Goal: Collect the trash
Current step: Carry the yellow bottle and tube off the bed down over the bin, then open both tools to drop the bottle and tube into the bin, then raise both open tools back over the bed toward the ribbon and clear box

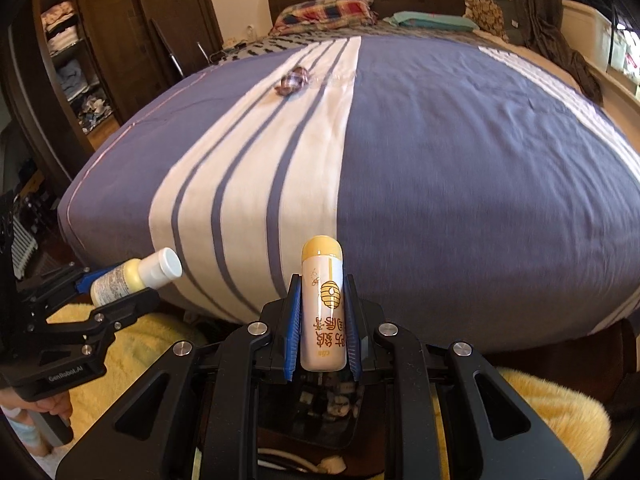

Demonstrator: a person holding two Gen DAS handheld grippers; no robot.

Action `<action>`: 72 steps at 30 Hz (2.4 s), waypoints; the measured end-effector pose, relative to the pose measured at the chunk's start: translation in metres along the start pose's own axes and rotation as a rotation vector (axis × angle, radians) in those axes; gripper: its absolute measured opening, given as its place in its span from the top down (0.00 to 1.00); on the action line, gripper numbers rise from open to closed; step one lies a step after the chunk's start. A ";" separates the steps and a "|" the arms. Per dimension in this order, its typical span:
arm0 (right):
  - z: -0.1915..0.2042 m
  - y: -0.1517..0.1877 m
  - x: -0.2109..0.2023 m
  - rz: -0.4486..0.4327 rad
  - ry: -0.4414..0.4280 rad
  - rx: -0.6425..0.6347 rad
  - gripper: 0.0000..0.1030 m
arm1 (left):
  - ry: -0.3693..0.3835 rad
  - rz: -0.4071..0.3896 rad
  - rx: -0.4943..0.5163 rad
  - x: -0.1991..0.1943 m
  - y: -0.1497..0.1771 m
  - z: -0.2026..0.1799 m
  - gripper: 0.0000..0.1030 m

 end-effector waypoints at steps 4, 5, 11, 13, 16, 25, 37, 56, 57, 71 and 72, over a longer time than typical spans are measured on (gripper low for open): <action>-0.006 0.018 0.007 0.038 0.010 0.006 0.80 | 0.027 0.040 -0.005 0.013 0.018 -0.009 0.53; -0.007 0.021 0.009 0.044 0.012 0.008 0.80 | 0.036 0.051 -0.009 0.016 0.024 -0.011 0.53; -0.015 0.043 0.024 0.104 0.033 0.014 0.80 | 0.068 0.107 -0.027 0.036 0.048 -0.017 0.53; -0.016 0.050 0.029 0.122 0.037 0.015 0.80 | 0.077 0.122 -0.031 0.042 0.054 -0.019 0.53; -0.017 0.059 0.038 0.148 0.044 0.015 0.80 | 0.087 0.146 -0.034 0.050 0.064 -0.020 0.53; -0.020 0.079 0.068 0.231 0.066 0.029 0.80 | 0.134 0.239 -0.059 0.083 0.092 -0.021 0.53; -0.031 0.104 0.112 0.376 0.051 0.083 0.80 | 0.241 0.349 -0.088 0.128 0.112 -0.031 0.53; -0.022 0.095 0.127 0.395 0.049 0.118 0.53 | 0.249 0.389 -0.120 0.137 0.117 -0.023 0.35; -0.022 0.095 0.125 0.388 0.051 0.118 0.50 | 0.237 0.384 -0.119 0.134 0.115 -0.022 0.34; -0.029 0.065 0.078 0.212 0.143 0.088 0.05 | 0.113 0.242 -0.094 0.074 0.075 -0.002 0.08; -0.028 0.064 0.074 0.203 0.140 0.088 0.04 | 0.105 0.228 -0.093 0.068 0.071 0.001 0.08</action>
Point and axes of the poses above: each gripper's, at about its wrist camera, not at the fingertips, and x roughly the way its jaws point, z to its left, y to its underside, the point moved 5 cm from there along x, roughly the way its jaws point, and after that the axes turned 14 degrees about x, right-handed, at the moved point
